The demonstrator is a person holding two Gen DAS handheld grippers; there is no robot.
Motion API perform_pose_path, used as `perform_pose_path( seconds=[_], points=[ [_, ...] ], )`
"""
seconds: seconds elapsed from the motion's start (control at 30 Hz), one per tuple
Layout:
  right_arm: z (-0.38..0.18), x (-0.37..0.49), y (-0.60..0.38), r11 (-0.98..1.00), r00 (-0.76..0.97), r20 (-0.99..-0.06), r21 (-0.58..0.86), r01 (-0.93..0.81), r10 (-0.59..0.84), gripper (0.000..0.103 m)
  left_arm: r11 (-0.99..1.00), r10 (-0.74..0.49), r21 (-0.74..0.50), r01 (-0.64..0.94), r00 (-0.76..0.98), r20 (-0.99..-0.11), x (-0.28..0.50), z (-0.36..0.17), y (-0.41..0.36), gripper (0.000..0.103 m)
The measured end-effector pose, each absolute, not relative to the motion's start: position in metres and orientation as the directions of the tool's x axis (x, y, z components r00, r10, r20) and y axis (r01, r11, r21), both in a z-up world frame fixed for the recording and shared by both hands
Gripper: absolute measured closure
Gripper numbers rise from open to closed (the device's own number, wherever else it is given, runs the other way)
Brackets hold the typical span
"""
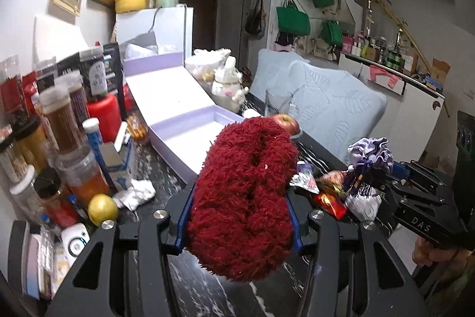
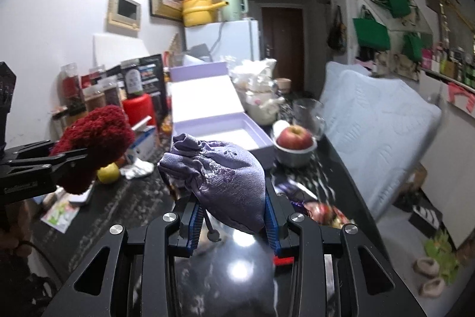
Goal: Organize soft objects
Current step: 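Carry the scrunchie and pouch with both grippers toward the lavender gift box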
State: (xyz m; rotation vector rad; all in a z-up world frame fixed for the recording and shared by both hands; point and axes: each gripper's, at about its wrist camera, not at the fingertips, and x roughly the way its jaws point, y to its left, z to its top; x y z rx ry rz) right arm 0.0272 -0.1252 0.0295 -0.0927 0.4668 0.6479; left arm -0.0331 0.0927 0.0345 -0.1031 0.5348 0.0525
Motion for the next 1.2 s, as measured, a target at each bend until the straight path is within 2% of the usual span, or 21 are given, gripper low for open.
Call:
perform_pose_path(
  seconds=[0.27,0.83,1.2],
  points=[
    [0.056,0.046,-0.092,0.748,0.683,-0.406,0.003,-0.664,0.608,0.068,0.993,0.055,-0.064,-0.095,0.883,-0.466,-0.014,0.058,0.115,0.053],
    [0.096,0.118,-0.032,0.694,0.644,-0.374,-0.005,-0.720,0.667,0.068,0.995,0.083,-0.028,-0.101,0.921,-0.381,0.066,0.096,0.164,0.053],
    [0.108,0.181,0.015,0.685,0.642,-0.350,0.001,-0.728,0.683,0.068,0.991,0.118,-0.011,-0.131,0.928,-0.353,0.134,0.099,0.185,0.053]
  ],
)
